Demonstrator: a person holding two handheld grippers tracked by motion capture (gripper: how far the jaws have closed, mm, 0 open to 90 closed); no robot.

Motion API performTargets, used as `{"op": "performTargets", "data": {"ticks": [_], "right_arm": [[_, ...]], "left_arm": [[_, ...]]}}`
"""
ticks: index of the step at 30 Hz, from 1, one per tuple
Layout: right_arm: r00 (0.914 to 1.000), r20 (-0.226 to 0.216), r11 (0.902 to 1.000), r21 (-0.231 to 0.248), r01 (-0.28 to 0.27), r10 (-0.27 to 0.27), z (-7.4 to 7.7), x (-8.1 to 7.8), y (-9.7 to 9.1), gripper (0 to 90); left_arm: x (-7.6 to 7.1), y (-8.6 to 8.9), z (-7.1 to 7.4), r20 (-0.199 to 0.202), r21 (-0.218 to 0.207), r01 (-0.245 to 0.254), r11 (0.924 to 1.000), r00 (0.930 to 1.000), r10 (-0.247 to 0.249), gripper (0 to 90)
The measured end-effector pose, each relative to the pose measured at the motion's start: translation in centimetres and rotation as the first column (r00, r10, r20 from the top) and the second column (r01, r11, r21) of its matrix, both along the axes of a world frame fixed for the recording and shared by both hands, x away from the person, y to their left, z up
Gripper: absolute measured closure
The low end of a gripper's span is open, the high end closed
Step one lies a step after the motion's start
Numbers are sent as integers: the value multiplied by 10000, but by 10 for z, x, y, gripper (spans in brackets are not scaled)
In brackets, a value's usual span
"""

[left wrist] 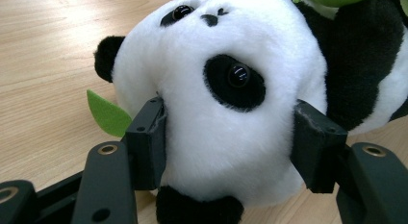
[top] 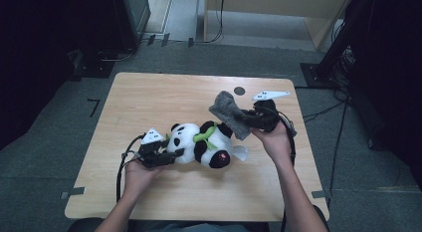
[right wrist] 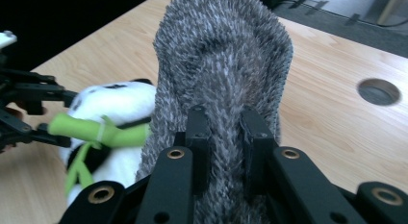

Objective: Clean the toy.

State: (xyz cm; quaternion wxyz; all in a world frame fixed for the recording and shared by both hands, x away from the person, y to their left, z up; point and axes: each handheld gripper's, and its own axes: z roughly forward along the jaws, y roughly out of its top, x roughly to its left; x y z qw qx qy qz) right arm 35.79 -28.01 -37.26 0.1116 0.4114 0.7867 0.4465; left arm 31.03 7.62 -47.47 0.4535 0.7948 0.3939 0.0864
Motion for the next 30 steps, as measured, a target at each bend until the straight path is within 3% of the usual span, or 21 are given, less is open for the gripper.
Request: {"op": "performTargets", "data": {"ticks": [4,12,16,24,30], "right_arm": [[9992,1,9992,-98,-392,392,-1,0,15,782],[9959,-590,9963,-478,-720,691,-21,4,30,784],[9969,-421,9965,-479,-683,663,-26,4,28,785],[9979,-573,9995,-100,-309,302,-32,7,13,787],[9983,-574,9998,-179,-81,71,-36,5,3,785]], "left_arm": [[0,0,-1,29,-38,-29,10000,10000,29,384],[0,0,-1,15,-70,-41,10000,10000,41,384],[0,0,-1,-2,-124,-59,9999,10000,59,384],[0,0,-2,26,-184,-78,9998,10000,79,384],[0,0,-1,9,-181,-82,9998,10000,82,382]]}}
